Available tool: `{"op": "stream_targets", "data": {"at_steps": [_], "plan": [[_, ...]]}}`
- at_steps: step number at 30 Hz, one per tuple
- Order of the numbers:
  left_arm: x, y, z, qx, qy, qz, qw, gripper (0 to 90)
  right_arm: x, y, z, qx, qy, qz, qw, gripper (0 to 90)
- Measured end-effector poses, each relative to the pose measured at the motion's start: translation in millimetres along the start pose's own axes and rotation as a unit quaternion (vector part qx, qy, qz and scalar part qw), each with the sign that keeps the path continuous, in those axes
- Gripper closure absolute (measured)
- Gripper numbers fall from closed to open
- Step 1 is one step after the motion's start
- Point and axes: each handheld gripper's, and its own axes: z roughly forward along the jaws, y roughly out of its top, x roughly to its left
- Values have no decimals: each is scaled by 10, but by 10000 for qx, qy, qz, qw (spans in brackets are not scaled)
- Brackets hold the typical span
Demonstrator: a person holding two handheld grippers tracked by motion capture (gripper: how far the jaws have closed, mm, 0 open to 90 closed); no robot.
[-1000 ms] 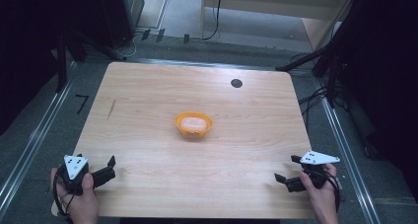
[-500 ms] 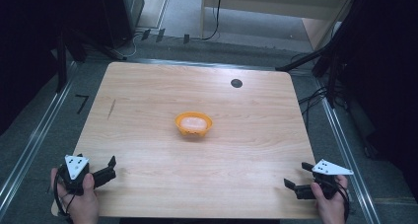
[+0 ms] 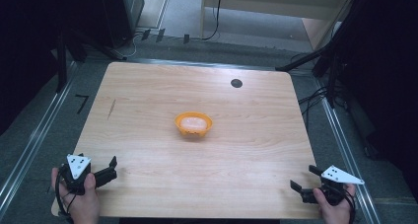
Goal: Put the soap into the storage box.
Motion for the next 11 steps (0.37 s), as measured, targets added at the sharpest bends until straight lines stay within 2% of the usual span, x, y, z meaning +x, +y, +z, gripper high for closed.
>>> {"op": "stream_targets", "data": {"at_steps": [5, 11], "plan": [[-16, 2, 10, 40, 3, 54, 10000, 0, 22, -9, -1, -96, -212, -34, 9997, 0], [-25, 5, 14, 81, 11, 121, 9999, 0, 50, -12, 0, -78, -243, -99, 9996, 0]]}}
